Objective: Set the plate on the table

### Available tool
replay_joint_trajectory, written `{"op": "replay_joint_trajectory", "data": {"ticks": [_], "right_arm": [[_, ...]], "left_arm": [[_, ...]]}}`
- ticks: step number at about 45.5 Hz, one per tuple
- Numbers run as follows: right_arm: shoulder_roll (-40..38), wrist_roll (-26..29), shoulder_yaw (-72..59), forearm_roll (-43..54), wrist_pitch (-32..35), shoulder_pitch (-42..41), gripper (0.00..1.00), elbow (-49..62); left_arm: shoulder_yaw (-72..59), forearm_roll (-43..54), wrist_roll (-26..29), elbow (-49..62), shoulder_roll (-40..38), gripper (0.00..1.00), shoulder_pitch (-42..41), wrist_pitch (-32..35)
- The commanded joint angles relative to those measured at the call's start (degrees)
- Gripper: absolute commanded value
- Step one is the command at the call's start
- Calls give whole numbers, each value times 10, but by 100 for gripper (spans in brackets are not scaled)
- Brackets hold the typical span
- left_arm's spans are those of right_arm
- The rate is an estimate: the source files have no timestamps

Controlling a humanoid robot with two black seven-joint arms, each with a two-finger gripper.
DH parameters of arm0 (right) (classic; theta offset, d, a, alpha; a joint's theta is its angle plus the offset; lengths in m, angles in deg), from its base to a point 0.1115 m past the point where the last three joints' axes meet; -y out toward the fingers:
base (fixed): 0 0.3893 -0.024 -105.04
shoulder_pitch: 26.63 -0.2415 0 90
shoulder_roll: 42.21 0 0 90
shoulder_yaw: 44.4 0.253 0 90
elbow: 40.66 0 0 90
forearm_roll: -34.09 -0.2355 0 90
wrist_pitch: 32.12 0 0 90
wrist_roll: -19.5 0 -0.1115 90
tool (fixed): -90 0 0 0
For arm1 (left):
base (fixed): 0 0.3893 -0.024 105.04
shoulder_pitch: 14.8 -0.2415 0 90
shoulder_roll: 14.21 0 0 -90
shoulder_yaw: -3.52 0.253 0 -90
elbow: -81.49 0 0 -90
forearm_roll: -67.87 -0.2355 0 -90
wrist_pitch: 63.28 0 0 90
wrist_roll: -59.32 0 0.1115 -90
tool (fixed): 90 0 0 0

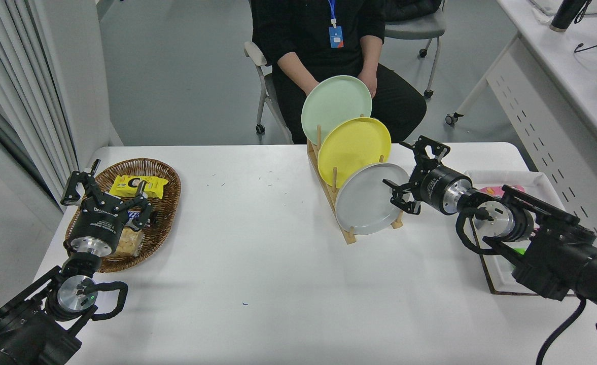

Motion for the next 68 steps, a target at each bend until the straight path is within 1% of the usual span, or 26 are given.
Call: {"op": "replay_joint_trajectory", "data": {"ticks": [1,15,28,39,47,52,68], "right_arm": [[1,1,-3,2,-3,-6,87,-1],[2,1,-3,8,-9,-5,82,-1],[7,1,-4,8,-11,-3,74,-1],[13,1,-4,7,-17,-1,70,-2],[13,1,-3,8,-24,-3,69,-2],[13,1,-3,8,-25,-4,64,-3],[14,1,-3,9,-28,-6,61,-5]], "left_arm": [[0,0,0,0,0,98,0,0],[0,0,0,0,0,98,0,0],[0,0,0,0,0,98,0,0],[0,0,0,0,0,98,0,0],[0,0,0,0,0,98,0,0],[0,0,0,0,0,98,0,0],[0,0,0,0,0,98,0,0]]}}
